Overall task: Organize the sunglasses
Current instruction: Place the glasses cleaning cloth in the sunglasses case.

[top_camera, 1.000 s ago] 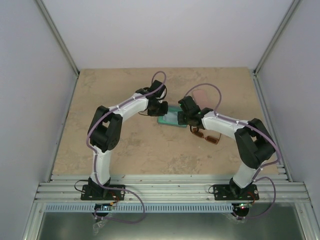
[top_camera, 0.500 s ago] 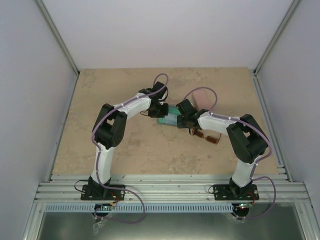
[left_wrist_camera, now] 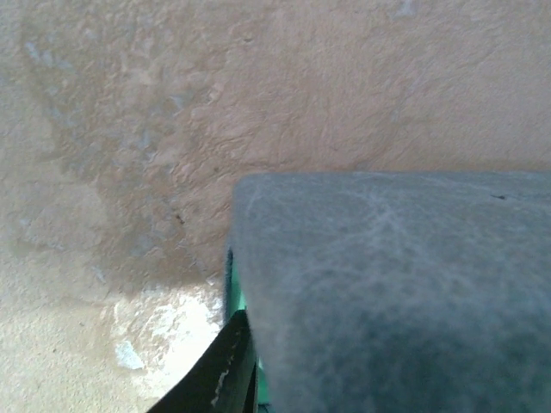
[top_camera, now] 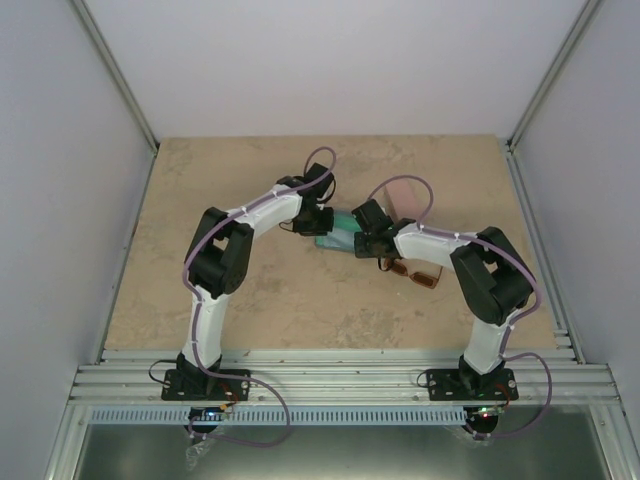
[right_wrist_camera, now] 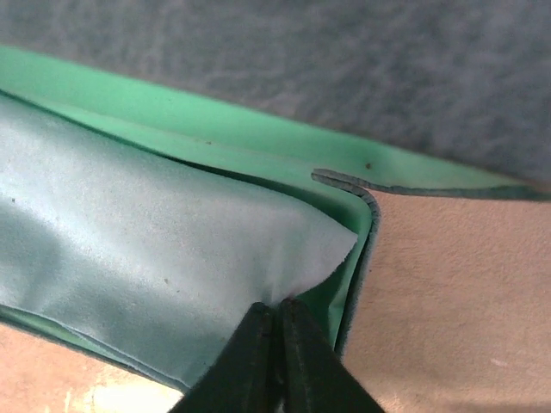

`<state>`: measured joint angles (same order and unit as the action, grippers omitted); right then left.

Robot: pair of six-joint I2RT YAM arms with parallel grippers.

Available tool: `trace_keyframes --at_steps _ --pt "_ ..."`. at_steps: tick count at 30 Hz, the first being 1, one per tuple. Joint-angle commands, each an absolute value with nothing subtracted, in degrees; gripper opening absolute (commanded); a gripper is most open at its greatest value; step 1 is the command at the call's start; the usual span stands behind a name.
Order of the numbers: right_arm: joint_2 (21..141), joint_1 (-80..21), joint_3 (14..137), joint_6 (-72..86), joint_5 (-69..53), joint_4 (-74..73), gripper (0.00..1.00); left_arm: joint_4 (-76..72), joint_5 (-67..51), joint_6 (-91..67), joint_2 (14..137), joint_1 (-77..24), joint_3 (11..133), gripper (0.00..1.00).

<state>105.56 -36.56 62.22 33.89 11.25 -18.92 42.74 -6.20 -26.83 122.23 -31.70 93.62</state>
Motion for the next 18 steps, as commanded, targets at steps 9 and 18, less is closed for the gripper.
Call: trace_keyframes --at_steps 9,18 --pt "101.1 -36.5 64.4 31.7 13.9 -20.0 0.27 40.9 -9.5 -27.7 117.1 -31.5 91.3 0.18" --pt "105.7 -36.4 65.2 30.0 6.6 -15.6 0.08 31.8 -21.1 -30.8 118.8 -31.6 87.6 0.06"
